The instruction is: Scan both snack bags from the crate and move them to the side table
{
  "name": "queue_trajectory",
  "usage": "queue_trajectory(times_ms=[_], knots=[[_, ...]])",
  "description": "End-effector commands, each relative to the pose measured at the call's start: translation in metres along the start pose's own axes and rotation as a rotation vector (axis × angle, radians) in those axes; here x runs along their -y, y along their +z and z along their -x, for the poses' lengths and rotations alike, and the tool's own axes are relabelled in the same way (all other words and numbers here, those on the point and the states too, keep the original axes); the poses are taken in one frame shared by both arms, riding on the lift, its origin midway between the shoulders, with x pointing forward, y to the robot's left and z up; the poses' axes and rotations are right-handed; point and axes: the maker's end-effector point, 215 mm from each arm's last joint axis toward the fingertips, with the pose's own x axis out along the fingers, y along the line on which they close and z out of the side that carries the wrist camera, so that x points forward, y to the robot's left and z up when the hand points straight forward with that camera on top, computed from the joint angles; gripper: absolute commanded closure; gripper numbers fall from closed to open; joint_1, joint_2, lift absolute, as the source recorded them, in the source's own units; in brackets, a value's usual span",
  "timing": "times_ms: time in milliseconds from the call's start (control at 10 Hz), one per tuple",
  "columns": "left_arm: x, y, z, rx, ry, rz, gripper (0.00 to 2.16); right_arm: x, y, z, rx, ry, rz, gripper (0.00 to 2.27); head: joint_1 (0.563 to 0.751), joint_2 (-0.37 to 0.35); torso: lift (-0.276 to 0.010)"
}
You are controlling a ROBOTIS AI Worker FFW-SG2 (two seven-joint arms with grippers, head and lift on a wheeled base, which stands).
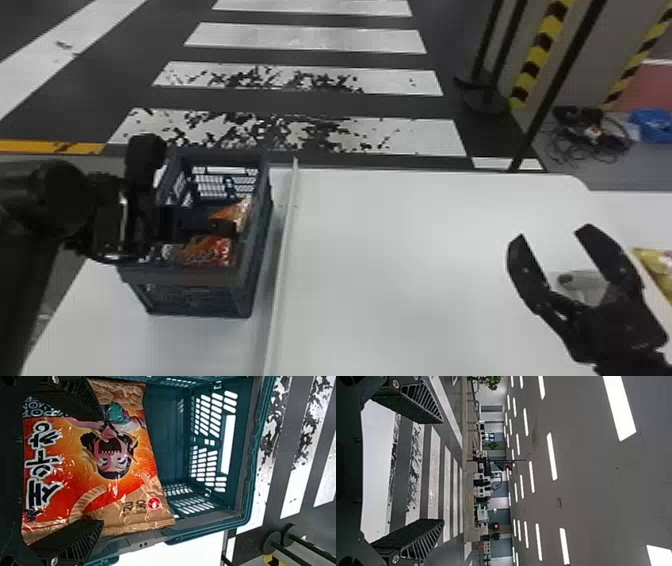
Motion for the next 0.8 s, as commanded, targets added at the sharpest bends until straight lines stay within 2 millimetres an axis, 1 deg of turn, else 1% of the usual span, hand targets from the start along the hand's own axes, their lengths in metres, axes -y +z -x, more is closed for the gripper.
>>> queue_trajectory(times_ms=[0, 200, 400, 500, 600, 700], knots=[[-0.005, -0.009, -0.007, -0.018, 0.008, 0.010, 0.08, 0.001, 0.002, -0.001, 0.003, 0.003, 0.003, 0.11, 0.695, -0.013, -0.095], [-0.010, -0.016, -0.013, -0.030, 0.014, 0.022, 0.08, -0.001, 0.001, -0.004, 0.011, 0.009, 0.000, 0.11, 0.695, -0.011, -0.095], [-0.015, -0.025, -0.026, -0.039, 0.023, 0.038, 0.10, 0.003, 0.004, -0.006, 0.028, 0.015, 0.002, 0.11, 0.695, -0.007, -0.095], [-0.018, -0.027, -0.029, -0.036, 0.029, 0.040, 0.31, 0.006, 0.003, -0.006, 0.027, 0.011, -0.003, 0.11, 0.695, -0.007, -0.095], [-0.016, -0.031, -0.031, -0.041, 0.019, 0.044, 0.91, 0.009, 0.004, -0.006, 0.030, 0.008, -0.007, 0.11, 0.695, -0.009, -0.095], [-0.014, -0.032, -0.033, -0.045, 0.019, 0.048, 1.78, 0.009, 0.005, -0.006, 0.034, 0.008, -0.008, 0.11, 0.695, -0.012, -0.095]])
